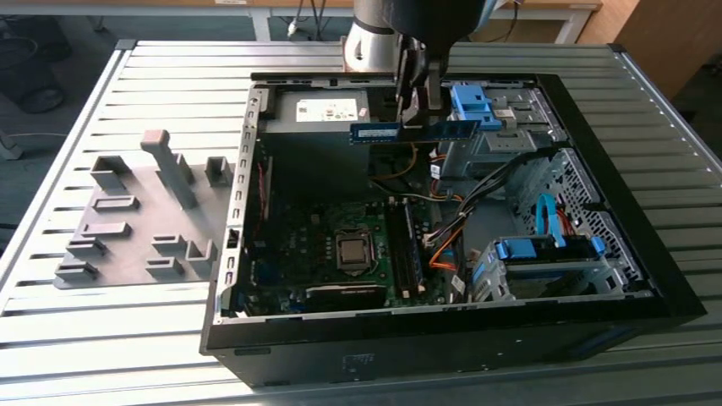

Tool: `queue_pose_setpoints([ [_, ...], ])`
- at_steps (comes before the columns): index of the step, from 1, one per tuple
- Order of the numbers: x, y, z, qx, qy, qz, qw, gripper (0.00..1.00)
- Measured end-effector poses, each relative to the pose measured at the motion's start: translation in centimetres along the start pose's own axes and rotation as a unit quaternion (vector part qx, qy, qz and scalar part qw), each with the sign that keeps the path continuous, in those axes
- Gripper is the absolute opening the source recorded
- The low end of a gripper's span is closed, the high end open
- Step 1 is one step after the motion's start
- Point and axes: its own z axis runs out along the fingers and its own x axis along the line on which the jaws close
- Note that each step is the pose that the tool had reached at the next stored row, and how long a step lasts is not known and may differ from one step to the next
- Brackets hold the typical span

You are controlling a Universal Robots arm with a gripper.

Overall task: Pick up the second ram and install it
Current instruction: 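Insert the second ram into the second slot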

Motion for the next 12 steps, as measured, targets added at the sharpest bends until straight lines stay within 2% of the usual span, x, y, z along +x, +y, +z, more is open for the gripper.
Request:
queue_pose_setpoints([
  [6,0.0,0.0,0.01,0.0001,0.0001,0.005,1.0,0.14],
  [12,0.0,0.0,0.16,0.0006,0.0002,0.046,0.9989,0.14],
])
